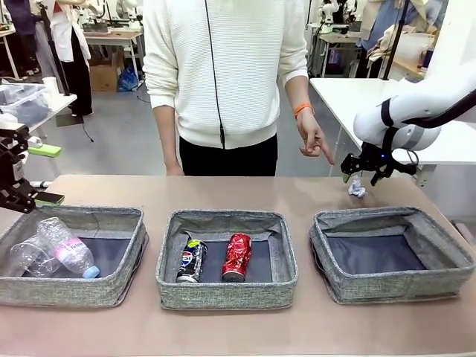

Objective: Sort the waste into the appropriate baskets.
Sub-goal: Pick up the waste item pointed out by the person.

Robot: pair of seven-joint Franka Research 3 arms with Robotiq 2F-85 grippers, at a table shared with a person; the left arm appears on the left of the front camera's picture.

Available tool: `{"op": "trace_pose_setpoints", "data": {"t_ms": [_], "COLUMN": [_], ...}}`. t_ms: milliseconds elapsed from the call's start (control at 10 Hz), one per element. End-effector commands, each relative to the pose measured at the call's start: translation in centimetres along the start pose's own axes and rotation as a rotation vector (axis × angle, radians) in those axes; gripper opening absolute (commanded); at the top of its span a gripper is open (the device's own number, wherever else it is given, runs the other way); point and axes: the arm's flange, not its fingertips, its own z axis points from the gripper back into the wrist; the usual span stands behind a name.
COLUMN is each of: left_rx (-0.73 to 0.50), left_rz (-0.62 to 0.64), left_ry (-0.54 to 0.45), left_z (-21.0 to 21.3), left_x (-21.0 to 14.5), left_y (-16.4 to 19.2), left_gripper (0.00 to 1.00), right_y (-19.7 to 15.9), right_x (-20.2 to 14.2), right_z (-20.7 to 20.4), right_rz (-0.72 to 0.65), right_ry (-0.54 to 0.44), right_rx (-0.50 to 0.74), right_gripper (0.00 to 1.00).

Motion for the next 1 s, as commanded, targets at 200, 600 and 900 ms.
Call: {"op": "trace_pose_setpoints", "data": {"t_ms": [200,600,900], "left_rx": [0.001,0.001,0.001], "left_rz": [-0.006,-0.006,-0.006], "left_ry": [0.009,0.009,0.009], "left_z": [0.1,0.1,0.1], "left_x": [-0.39,-0.39,-0.39], "left_y": [-0.11,-0.11,-0.11], "left_gripper": [1.0,1.0,1.0], "right_y": [0.91,0.81,0.7], "right_x": [0.36,0.35,0.34], "right_z": [0.65,0.6,0.53], "right_rz": [-0.047,-0.05,-0.056], "right_ry": [0.033,0.055,0.064], "right_rx": [-0.04,-0.067,-0.073], "right_gripper": [0.36,0.0,0.0]}}
